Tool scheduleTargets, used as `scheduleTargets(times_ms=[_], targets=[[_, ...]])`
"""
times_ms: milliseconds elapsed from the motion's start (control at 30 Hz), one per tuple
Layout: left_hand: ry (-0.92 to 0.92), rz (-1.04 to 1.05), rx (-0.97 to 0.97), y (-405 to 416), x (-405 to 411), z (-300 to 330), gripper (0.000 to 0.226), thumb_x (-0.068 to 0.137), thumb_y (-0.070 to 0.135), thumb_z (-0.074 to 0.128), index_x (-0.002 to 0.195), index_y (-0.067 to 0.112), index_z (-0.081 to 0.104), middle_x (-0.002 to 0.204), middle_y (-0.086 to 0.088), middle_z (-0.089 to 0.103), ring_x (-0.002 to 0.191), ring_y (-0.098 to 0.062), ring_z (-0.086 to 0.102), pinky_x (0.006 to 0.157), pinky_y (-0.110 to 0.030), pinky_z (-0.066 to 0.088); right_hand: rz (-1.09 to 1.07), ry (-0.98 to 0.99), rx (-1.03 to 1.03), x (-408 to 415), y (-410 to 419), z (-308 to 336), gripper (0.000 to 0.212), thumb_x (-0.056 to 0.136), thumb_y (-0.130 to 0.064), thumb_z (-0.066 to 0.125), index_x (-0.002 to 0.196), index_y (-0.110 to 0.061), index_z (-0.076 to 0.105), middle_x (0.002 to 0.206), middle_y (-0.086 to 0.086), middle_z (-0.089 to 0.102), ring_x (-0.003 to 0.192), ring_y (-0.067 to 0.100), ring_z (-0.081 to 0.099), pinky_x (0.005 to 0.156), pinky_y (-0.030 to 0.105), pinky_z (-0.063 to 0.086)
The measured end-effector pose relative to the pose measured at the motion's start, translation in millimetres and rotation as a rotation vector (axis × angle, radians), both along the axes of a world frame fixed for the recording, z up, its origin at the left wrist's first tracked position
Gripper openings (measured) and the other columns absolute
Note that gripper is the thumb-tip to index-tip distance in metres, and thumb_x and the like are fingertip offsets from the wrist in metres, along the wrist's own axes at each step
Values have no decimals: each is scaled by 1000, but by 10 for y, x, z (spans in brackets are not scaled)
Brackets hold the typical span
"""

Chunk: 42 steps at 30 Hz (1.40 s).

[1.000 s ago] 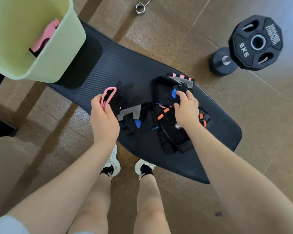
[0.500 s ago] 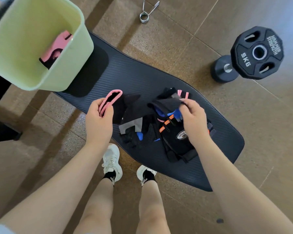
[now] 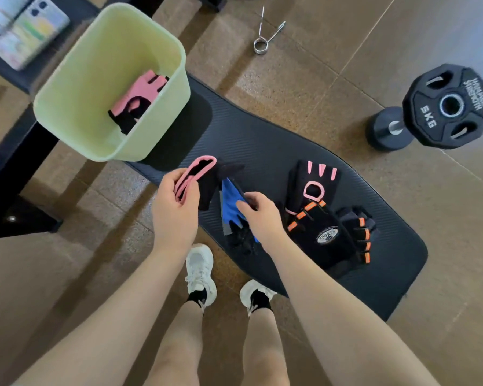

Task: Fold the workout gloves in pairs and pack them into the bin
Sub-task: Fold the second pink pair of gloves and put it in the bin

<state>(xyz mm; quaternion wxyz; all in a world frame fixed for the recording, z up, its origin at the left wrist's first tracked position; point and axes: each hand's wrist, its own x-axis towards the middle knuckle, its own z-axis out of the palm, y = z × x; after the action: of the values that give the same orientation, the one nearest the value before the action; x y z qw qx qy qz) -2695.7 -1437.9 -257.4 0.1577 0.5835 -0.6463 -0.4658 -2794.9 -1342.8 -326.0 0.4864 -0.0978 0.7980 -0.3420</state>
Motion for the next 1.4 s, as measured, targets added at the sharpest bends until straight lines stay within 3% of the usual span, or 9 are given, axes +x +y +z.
scheduleTargets(times_ms=[200, 400, 567, 667, 800, 933, 1167, 1300, 1400], targets=[[11, -29, 73, 115, -108, -175, 26, 92, 19, 49, 117, 15, 53, 102, 4, 58, 91, -9, 53, 71, -6, 40, -139, 453, 239, -768, 516, -171, 27, 89, -22, 54, 114, -11, 58, 125, 13, 54, 116, 30, 49, 96, 41, 41], [49, -27, 137, 218, -294, -320, 18, 90, 19, 52, 107, 23, 54, 91, 18, 57, 81, 9, 54, 71, -5, 41, -39, 410, 612, -1087, 700, -485, 67, 86, -29, 61, 140, -9, 27, 141, 19, 39, 127, 39, 40, 102, 49, 33], [76, -25, 167, 216, -325, -272, 13, 89, 17, 54, 97, 28, 55, 89, 15, 58, 82, 2, 55, 67, -4, 43, -182, 399, 517, -1183, 519, -483, 21, 82, -27, 59, 101, -21, 61, 111, 10, 65, 113, 34, 49, 95, 43, 38], [110, 24, 203, 172, -333, -88, 14, 88, 20, 56, 86, 33, 57, 84, 11, 59, 75, 3, 55, 66, -9, 45, -497, 107, 45, -1250, 470, -85, 3, 82, -18, 60, 84, -21, 60, 95, 8, 68, 95, 31, 64, 82, 44, 53], [88, 53, 253, 179, -332, 285, 3, 89, 26, 54, 89, 28, 54, 88, 6, 60, 83, -9, 57, 81, -35, 51, -720, -219, -378, -1296, 621, 733, 11, 92, -6, 52, 100, -11, 58, 98, 7, 68, 88, 19, 65, 79, 32, 54], [141, 52, 332, 340, -507, 762, 17, 87, 24, 57, 97, 32, 46, 97, -1, 65, 95, -23, 63, 92, -48, 51, -887, -555, -434, -1068, 770, 1298, 23, 94, -10, 47, 113, -3, 59, 113, 20, 66, 102, 33, 65, 93, 47, 51], [218, -116, 353, 880, -720, 1373, 40, 87, 13, 57, 121, 30, 44, 115, 5, 60, 105, -9, 58, 92, -29, 48, -1088, -605, -199, -603, 565, 1770, 67, 79, 2, 66, 136, -8, 32, 120, 16, 56, 78, 19, 60, 43, 20, 49], [253, -169, 369, 1047, -714, 1592, 38, 88, 19, 56, 124, 29, 47, 117, 3, 61, 103, -9, 60, 74, -19, 53, -697, -55, 54, -472, 712, 1977, 43, 75, -16, 70, 107, -30, 44, 126, 8, 38, 90, 21, 53, 79, 33, 50], [284, -233, 370, 1113, -677, 1755, 37, 91, 19, 53, 125, 30, 49, 114, 7, 64, 102, -5, 61, 74, -17, 54, -281, 308, -126, -490, 897, 2164, 32, 82, -5, 59, 105, -28, 62, 120, 0, 45, 97, 22, 56, 92, 36, 48]])
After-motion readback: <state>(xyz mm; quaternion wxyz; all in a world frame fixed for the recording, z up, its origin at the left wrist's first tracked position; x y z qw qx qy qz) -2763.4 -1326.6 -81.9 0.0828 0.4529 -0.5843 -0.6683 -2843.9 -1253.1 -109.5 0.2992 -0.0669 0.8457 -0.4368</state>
